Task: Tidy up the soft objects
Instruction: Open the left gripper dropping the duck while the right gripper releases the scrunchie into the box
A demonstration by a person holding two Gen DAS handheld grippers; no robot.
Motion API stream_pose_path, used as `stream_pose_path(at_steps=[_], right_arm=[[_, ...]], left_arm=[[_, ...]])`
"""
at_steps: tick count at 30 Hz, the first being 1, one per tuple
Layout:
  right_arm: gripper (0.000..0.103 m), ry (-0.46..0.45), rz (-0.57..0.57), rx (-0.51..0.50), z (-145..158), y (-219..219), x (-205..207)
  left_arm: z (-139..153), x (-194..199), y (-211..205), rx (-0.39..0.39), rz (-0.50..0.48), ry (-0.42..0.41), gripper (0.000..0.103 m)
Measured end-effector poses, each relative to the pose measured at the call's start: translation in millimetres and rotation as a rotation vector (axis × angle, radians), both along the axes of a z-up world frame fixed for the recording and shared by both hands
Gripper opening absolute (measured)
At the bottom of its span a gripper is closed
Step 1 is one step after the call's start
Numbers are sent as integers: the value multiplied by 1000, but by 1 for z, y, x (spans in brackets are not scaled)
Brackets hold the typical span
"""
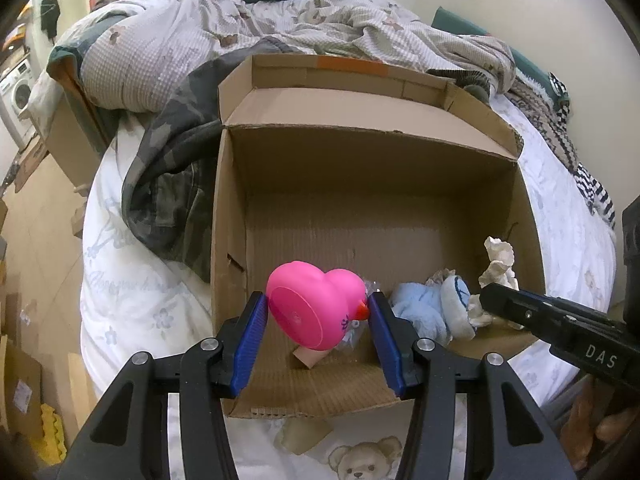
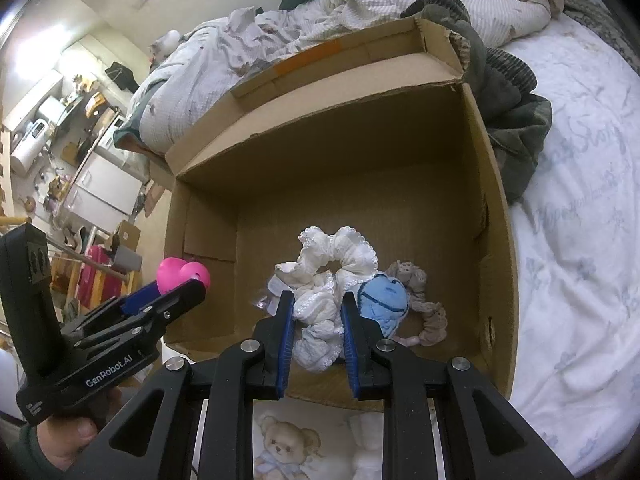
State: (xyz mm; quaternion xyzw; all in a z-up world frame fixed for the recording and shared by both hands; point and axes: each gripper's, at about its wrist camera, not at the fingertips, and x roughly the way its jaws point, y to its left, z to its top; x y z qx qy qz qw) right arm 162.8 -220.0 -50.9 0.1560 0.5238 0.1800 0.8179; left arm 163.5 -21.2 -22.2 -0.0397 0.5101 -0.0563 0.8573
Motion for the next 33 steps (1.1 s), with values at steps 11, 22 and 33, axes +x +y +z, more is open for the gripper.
stream_pose_path(at_steps=[11, 22, 33], right_arm=[[24, 15, -5, -6, -2, 1, 4], [24, 21, -2, -14, -4, 4, 6], [80, 7, -51, 51, -2, -6, 6]], left_arm=[[-3, -1, -3, 1, -11, 13, 48], [1, -2, 1, 12, 17, 14, 67], [2, -3, 0, 26, 11, 7, 67]])
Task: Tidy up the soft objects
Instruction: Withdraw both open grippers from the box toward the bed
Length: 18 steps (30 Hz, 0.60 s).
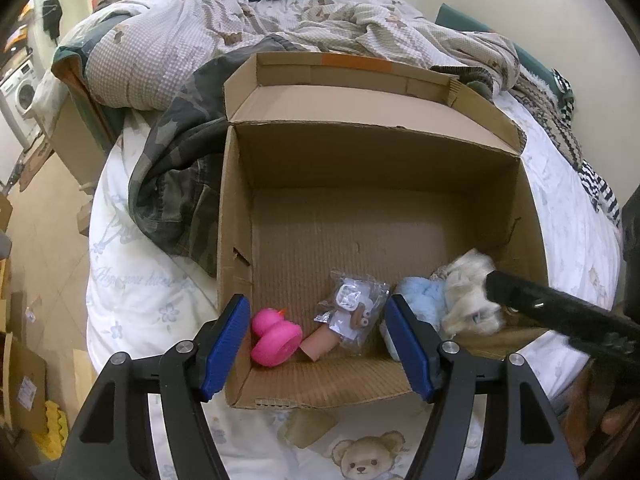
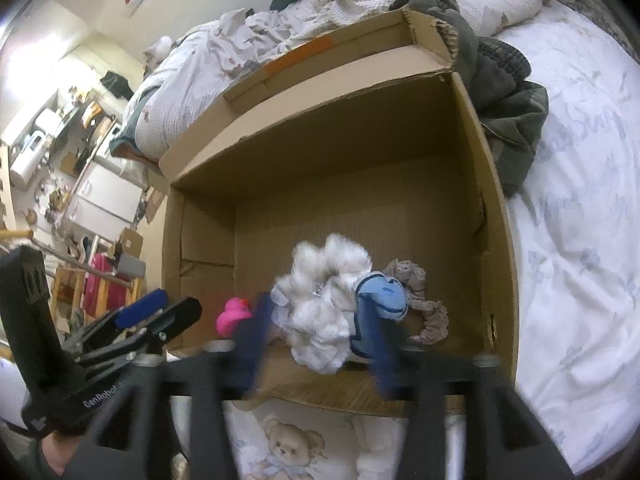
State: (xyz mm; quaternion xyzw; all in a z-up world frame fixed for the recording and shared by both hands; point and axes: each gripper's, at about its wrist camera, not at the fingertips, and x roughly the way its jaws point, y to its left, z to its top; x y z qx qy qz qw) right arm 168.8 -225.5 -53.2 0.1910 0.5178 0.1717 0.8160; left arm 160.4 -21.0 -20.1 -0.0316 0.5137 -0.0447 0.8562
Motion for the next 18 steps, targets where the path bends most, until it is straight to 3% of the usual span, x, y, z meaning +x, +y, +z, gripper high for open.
stream_pose_path(at_steps=[4, 6, 18], right_arm=[[90, -24, -28, -1, 6, -5, 0], [101, -28, -39, 0, 6, -7, 0], [103, -69, -87, 9, 12, -12, -7]], left_arm=[[0, 0, 2, -8, 8, 3, 67], [0, 0, 3, -9, 11, 3, 67], [5, -6, 8, -6, 21, -14, 67]])
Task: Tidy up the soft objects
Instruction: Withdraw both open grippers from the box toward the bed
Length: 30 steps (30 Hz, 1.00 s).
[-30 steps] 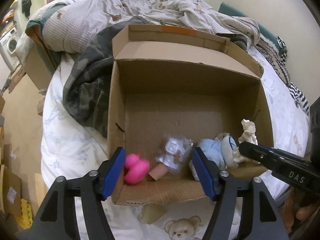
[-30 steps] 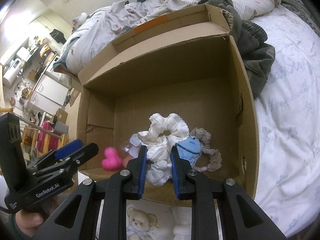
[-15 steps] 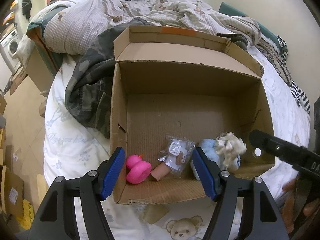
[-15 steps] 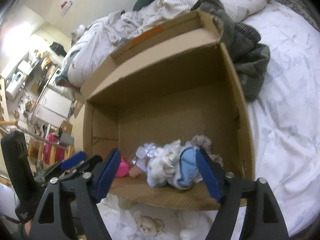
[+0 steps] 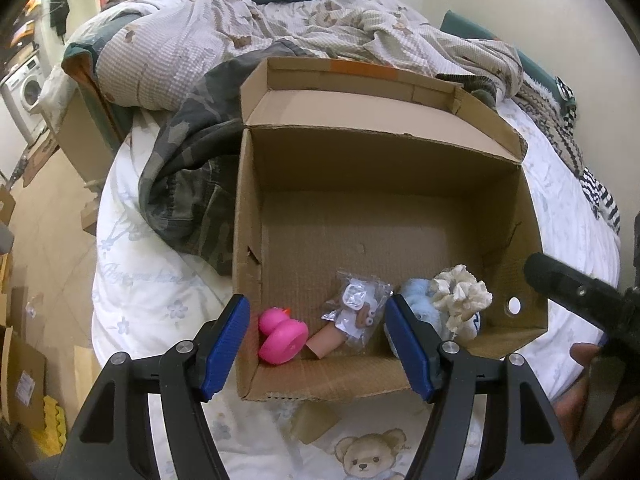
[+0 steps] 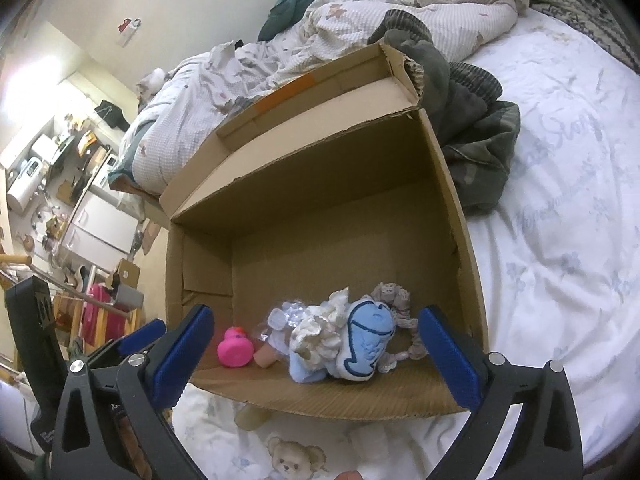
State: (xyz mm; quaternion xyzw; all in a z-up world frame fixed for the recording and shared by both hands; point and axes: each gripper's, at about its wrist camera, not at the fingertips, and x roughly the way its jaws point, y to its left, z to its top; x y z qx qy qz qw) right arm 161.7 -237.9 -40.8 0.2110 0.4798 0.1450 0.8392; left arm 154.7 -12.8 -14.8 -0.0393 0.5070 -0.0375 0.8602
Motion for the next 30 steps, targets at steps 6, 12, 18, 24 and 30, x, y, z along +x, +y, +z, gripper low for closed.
stream_pose_path(at_steps=[6, 12, 18, 24, 30], right_arm=[[103, -41, -39, 24, 9, -6, -7], [103, -36, -60, 40, 14, -10, -17], [103, 13, -33, 36, 10, -8, -25], [103, 35, 0, 11, 9, -4, -38], [103, 94, 59, -65, -4, 0, -54]], left_arm=[[5, -9, 7, -1, 12, -7, 67], [10, -23, 15, -17, 25, -18, 67], [10, -37, 19, -17, 36, -18, 67], [11, -51, 24, -11, 44, -18, 67], [2, -63, 27, 10, 36, 4, 67]])
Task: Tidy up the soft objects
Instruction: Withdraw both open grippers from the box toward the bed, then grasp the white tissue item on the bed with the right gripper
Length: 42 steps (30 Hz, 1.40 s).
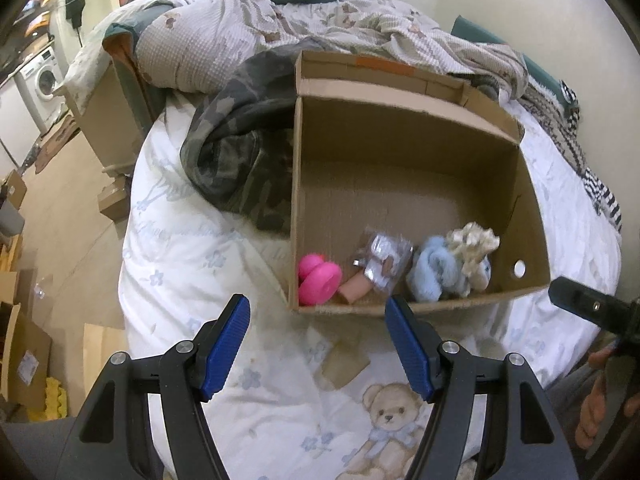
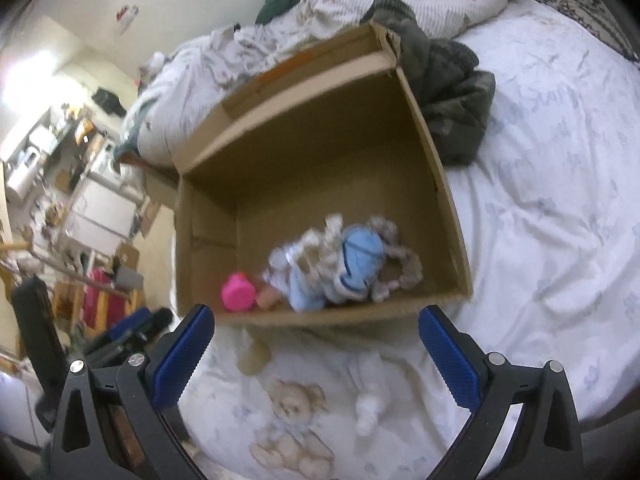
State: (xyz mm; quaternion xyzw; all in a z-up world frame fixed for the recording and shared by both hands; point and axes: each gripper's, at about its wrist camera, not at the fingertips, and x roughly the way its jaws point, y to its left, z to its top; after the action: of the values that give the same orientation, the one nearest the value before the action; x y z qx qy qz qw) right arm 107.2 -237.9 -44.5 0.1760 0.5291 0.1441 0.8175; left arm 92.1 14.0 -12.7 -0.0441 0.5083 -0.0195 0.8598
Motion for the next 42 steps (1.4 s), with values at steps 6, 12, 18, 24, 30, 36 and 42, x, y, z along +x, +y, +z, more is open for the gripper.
stream_pose_path(at_steps=[6, 12, 18, 24, 30, 36, 42], right_arm=[[103, 95, 21, -75, -24, -2, -9], [103, 178, 38, -156, -45, 0, -7], [103, 241, 43, -152, -62, -2, -5], [100, 245, 65, -140, -64, 4, -4], [81, 311, 76, -98, -79, 9, -1], [61, 356, 165, -197, -96, 40, 0], [29, 361, 248, -312, -107, 60, -3]], left_arm=[[-8, -9, 0, -18, -5, 34, 67], [-9, -13, 0, -22, -5, 38, 67], [-10, -11, 5, -39, 17, 52, 67], [-14, -9, 10, -54, 41, 73, 67], [-16, -7, 11, -50, 52, 84, 67], [-21, -7, 15, -34, 61, 99, 67], [-31, -6, 20, -42, 75, 136, 67]])
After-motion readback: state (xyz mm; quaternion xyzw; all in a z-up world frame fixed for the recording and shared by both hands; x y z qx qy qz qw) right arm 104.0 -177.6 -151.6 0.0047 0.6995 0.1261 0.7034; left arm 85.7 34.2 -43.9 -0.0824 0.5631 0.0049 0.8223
